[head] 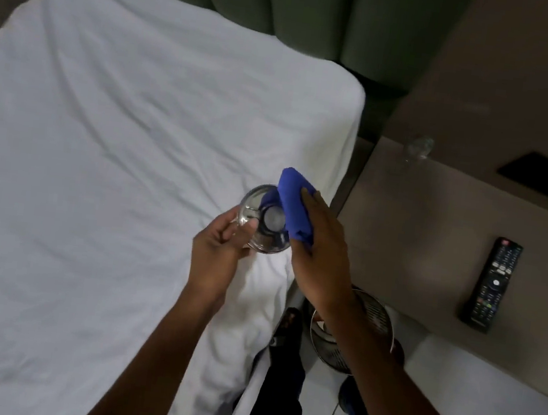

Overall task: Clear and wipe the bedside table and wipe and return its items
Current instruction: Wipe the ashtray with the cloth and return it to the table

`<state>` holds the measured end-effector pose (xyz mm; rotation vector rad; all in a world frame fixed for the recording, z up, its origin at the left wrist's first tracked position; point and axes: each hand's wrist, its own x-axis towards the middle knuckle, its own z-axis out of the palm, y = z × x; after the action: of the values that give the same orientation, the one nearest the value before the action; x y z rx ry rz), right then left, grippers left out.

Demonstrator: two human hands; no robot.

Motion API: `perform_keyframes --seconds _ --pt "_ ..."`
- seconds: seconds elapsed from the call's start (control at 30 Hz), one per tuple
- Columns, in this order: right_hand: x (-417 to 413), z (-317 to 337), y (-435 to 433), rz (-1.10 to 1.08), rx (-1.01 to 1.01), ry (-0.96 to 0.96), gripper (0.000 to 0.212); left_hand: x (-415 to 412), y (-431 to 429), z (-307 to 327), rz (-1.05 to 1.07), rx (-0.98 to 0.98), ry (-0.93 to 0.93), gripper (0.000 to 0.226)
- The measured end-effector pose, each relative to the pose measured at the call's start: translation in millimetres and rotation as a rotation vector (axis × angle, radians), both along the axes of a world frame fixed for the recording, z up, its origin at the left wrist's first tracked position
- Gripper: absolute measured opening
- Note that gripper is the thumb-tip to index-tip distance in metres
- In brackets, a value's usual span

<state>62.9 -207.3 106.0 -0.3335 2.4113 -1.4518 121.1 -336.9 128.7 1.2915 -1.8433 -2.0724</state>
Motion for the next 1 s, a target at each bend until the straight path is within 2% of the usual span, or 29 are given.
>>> perform_keyframes --seconds 0.1,0.2,0.4,0.53,0.67,0.77,0.93,1.0 --pt "-8.9 3.0 23.5 -0.015 0.196 0.108 0.061 -16.0 31.8 0.8 -0.141 0.148 0.078 0.033" --pt "-7.3 4.1 46.3 0.087 0.34 0.201 0.065 -29.7 58.4 -4.2 -0.19 0.18 0.04 0.035" --pt "8.9 -6.3 111.5 0.161 0.42 0.258 0.062 -62.3 97.6 -19.0 -0.005 0.323 -0.039 0.031" --pt "-0.5 -23.0 161.9 0.04 0.577 0.181 0.063 -78.2 135.8 -31.9 -0.035 0.365 -0.043 0.027" --pt "-23.1 -28.9 196.1 -0.151 0.625 0.07 0.062 -88.5 179.5 -50.4 -0.219 0.35 -0.053 0.027" --pt "-42.7 -38.3 220.4 -0.217 0.632 0.018 0.062 -97.3 220.3 -64.0 -0.389 0.336 -0.104 0.03" --pt "-46.8 -62.5 253.5 -0.1 0.562 0.041 0.061 -141.0 256.6 -93.7 -0.385 0.341 -0.176 0.033" --pt "-39.7 -70.4 267.4 -0.19 0.501 -0.029 0.057 -165.2 257.1 -115.1 -0.423 0.29 -0.181 0.036"
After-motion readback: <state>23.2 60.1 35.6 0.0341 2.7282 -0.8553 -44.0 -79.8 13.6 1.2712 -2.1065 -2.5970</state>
